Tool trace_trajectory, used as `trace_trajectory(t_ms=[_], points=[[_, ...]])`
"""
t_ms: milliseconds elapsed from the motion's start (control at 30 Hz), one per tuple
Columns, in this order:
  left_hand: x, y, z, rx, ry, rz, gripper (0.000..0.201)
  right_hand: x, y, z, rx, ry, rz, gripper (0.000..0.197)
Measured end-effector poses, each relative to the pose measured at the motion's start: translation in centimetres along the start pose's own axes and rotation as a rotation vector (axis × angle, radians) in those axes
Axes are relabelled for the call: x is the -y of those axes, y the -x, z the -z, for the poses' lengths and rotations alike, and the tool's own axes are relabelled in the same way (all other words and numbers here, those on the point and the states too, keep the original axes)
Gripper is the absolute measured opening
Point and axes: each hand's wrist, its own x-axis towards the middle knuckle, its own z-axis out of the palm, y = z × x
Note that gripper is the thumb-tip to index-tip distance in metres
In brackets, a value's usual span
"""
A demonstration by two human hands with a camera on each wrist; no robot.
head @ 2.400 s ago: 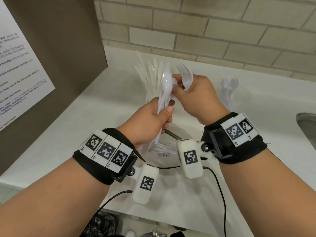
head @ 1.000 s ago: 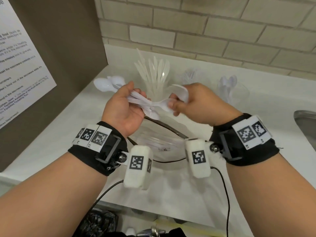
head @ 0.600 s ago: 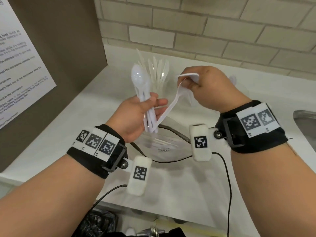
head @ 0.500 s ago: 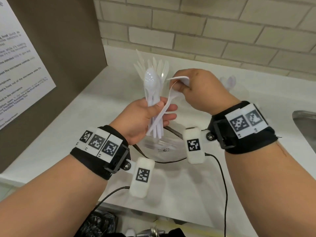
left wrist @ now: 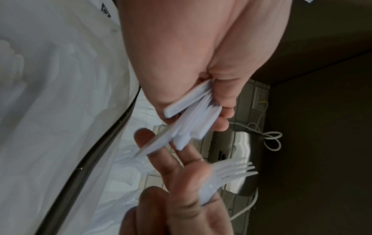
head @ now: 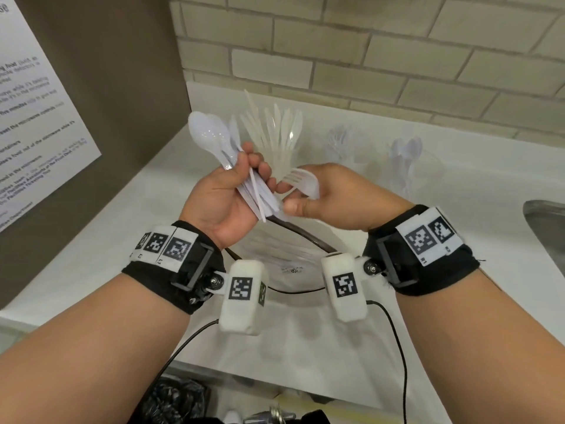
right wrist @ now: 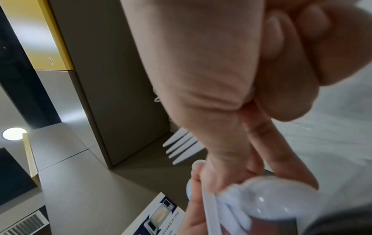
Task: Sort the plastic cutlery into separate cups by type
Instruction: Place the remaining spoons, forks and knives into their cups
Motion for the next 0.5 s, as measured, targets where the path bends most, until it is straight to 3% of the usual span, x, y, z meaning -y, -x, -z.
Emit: trace_trajectory(t_ms=[67,167,233,367,500], points=[[-0.1,-0.1,0.1,0.008,0.037,-0.012,0.015,0.0,0.0,-0.4,0.029,-0.013,0.017,0.027],[-0.2,-0.1,0.0,-0.011,0.033,-0.015,0.014,-0.1,0.0,-0.5,-0.008,-0.012,0.021,0.026],[-0.3,0.0,-0.2,-0.08,0.02,-0.037,0.014,-0.4,0.0,-0.1,-0.008,0.033,0.006,0.02],[-0.4,-0.2,-0.3,-0.26,-0.007,-0.124,0.015,-1.5,0.0,1.0,-0.084,0.336,-0.065,0.003],[-0.3,-0.5,0.2,-0.446,-0.106,-0.182,0.015,-2.8,0.1,2.4,-0.239,0.558,-0.154,0.015]])
